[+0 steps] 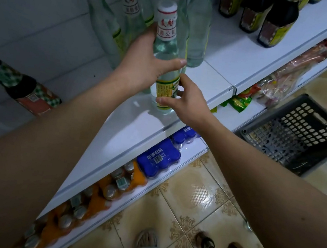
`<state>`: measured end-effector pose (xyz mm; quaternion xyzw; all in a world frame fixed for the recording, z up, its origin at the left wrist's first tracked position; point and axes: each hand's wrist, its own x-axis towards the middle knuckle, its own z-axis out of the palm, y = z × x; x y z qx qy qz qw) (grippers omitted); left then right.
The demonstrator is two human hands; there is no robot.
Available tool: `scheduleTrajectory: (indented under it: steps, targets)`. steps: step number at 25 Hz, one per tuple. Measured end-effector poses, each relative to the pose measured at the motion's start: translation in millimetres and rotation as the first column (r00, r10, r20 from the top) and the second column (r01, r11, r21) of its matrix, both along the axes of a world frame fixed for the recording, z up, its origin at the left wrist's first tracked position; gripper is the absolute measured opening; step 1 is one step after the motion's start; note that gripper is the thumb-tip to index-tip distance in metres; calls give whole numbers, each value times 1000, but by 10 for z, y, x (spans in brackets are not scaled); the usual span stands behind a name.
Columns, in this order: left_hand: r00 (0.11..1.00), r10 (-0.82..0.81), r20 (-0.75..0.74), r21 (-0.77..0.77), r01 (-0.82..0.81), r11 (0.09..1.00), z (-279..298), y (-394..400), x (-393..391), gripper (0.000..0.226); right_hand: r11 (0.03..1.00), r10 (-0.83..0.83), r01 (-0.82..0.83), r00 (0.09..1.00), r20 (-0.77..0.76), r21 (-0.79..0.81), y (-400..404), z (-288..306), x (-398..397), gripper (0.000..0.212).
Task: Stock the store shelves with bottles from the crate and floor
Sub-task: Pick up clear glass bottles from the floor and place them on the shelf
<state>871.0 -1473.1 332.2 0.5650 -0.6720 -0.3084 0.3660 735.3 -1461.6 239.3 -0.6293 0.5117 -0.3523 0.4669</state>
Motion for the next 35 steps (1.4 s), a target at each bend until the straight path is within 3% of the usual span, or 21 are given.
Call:
scheduleTrajectory:
  steps: [7,10,12,14,16,18,20,22,25,27,30,35]
  targets:
    - [990,100,-103,-39,-104,994,-233,117,99,66,1000,-14,14,1000,-4,16,68,-19,51,67]
    - [984,142,-105,49,-137,989,-357,301,128,79,1000,9,-6,995,-100,31,116,-33,13,70]
    - [955,258,-148,19,-258,966,-433,539,108,85,998,0,10,990,-143,68,212,-36,-74,74]
    - [876,428,-221,-153,-465,872,-478,847,25,69,988,-143,148,986,-89,48,381,-21,-246,64]
    - [843,448,-296,-302,-528,794,-559,1150,-162,39,933,-359,358,933,-34,-34,611,-62,-530,40]
    - [916,308,-258,-300,-379,876,-763,1358,-492,26,843,-536,532,844,-30,-80,861,-203,-954,25]
    - [981,82,-177,-64,-94,993,-1034,1484,-913,25,744,-668,666,740,-82,-46,1130,-424,-1440,18]
    - [981,-192,-26,176,193,965,-1410,1569,-1374,26,611,-777,792,602,-186,13,1485,-739,-1987,16]
    - [832,-510,220,434,385,815,-1999,1718,-1915,40,411,-769,891,453,-451,195,2129,-1270,-2720,21]
    - [698,-662,274,614,403,678,-2376,1834,-2212,50,343,-600,868,496,-628,358,2591,-1630,-3101,27]
    - [464,-830,309,751,416,512,-2927,1963,-2567,57,390,-276,745,655,-703,541,3011,-2191,-3382,39]
    - [423,-867,263,752,473,459,-3781,2066,-3099,58,405,-286,784,598,-749,471,2938,-3055,-3565,49]
